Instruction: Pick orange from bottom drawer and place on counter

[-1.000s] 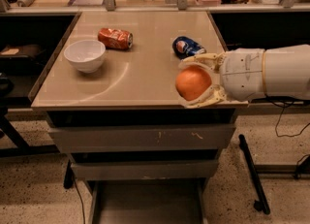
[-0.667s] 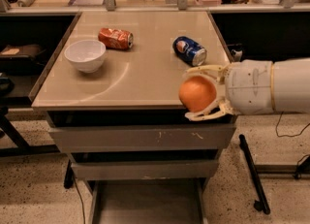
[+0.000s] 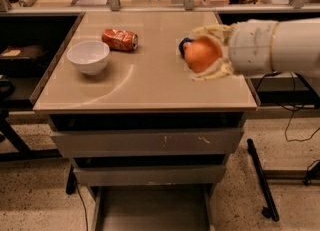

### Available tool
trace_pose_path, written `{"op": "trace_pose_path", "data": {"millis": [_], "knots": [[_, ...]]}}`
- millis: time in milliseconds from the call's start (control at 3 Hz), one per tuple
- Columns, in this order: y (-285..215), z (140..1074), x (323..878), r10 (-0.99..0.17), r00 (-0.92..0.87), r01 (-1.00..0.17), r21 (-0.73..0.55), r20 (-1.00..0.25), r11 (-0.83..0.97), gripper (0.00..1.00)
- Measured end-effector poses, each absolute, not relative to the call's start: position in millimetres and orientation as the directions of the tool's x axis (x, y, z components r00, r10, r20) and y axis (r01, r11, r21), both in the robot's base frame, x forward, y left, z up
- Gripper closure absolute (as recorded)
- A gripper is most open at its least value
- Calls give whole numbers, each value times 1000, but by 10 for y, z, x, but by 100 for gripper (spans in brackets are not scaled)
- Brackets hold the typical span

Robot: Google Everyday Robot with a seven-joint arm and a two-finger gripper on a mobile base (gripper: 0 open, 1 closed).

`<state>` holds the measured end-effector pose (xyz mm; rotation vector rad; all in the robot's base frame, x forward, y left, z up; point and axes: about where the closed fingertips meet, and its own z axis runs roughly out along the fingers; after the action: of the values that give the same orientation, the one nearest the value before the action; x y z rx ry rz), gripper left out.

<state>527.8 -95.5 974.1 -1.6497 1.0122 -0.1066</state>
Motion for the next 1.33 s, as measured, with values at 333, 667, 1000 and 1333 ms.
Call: {"op": "trace_pose_path", "data": {"millis": [333, 667, 1000, 1333], "knots": [[-540, 9845, 5376, -606, 678, -539, -842, -416, -25, 100], [-535, 9840, 5373, -606, 678, -540, -841, -416, -26, 100], [-508, 9845, 5511, -586, 692, -531, -847, -422, -18, 100], [-422, 9826, 5810, -556, 678, -546, -836, -482, 58, 100]]}}
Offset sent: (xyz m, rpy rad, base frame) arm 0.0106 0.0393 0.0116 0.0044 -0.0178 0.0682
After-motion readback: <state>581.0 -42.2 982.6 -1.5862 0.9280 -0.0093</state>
